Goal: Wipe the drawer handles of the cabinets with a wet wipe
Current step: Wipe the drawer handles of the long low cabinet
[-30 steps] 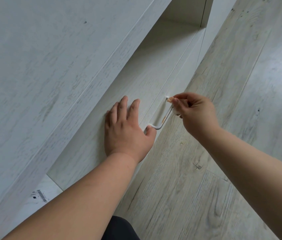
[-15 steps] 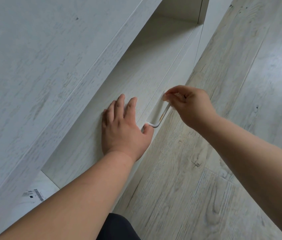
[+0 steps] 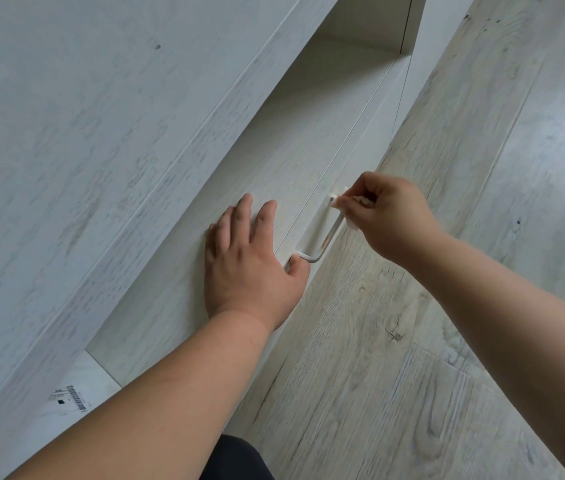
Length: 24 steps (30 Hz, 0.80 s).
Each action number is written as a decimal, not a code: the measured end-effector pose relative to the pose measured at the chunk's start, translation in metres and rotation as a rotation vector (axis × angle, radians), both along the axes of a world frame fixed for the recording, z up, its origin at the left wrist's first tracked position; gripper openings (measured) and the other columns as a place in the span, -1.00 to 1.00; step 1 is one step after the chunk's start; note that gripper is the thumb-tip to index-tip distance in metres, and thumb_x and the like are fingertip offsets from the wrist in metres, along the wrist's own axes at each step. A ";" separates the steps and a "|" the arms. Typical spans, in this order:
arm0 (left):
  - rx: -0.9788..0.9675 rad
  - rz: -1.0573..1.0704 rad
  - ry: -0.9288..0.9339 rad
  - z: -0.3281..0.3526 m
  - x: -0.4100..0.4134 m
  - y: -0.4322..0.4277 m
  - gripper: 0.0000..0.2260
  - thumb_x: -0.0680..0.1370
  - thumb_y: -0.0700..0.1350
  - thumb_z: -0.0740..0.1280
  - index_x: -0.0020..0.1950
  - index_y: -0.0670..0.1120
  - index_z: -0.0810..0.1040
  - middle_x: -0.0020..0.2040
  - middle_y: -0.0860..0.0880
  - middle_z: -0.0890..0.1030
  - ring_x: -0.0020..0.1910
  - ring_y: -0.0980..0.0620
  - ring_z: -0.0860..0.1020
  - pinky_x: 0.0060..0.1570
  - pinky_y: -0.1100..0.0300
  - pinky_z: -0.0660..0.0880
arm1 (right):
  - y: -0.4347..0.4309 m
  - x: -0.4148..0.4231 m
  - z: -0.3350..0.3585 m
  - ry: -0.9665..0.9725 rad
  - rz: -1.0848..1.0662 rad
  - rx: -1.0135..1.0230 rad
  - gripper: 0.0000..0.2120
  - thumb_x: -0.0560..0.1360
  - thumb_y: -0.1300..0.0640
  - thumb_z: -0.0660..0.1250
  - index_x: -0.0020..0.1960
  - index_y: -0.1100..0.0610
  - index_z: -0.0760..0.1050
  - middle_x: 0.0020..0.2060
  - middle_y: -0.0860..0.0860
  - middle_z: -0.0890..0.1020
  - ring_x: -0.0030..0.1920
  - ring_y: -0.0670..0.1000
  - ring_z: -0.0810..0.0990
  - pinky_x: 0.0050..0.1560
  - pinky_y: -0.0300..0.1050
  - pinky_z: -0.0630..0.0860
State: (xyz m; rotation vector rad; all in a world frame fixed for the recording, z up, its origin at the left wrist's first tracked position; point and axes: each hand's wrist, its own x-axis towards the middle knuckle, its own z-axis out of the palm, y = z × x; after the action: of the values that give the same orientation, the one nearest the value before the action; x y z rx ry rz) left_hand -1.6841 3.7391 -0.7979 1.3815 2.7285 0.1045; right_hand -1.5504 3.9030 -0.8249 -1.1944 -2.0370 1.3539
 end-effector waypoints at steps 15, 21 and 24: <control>0.000 0.009 -0.001 -0.001 0.000 0.001 -0.28 0.49 0.24 0.13 0.65 0.12 0.14 0.69 0.00 0.09 0.63 -0.06 0.03 0.63 -0.10 0.05 | -0.011 0.003 0.001 0.038 -0.077 0.048 -0.83 0.57 0.02 0.47 -0.11 0.10 0.65 -0.30 -0.04 0.67 -0.35 -0.23 0.64 -0.36 -0.31 0.51; -0.015 -0.002 0.001 -0.002 -0.001 0.000 -0.30 0.54 0.23 0.18 0.66 0.12 0.10 0.70 0.00 0.06 0.65 -0.06 0.01 0.63 -0.10 0.05 | -0.019 -0.001 -0.011 0.149 -0.158 -0.028 -0.89 0.57 0.01 0.47 -0.07 0.04 0.68 -0.30 -0.06 0.68 -0.26 -0.16 0.67 -0.23 -0.14 0.59; 0.001 -0.002 0.013 -0.002 -0.001 0.000 -0.29 0.51 0.24 0.14 0.65 0.12 0.13 0.69 0.00 0.09 0.64 -0.06 0.03 0.63 -0.11 0.06 | -0.024 -0.001 -0.012 0.112 -0.160 0.005 -0.88 0.57 0.00 0.47 -0.09 0.03 0.66 -0.34 -0.08 0.67 -0.29 -0.19 0.66 -0.29 -0.17 0.54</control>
State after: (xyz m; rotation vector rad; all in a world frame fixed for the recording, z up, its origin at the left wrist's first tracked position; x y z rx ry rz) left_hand -1.6850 3.7389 -0.8003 1.3897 2.7385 0.0974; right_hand -1.5519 3.8793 -0.8373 -1.2229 -1.8253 1.3078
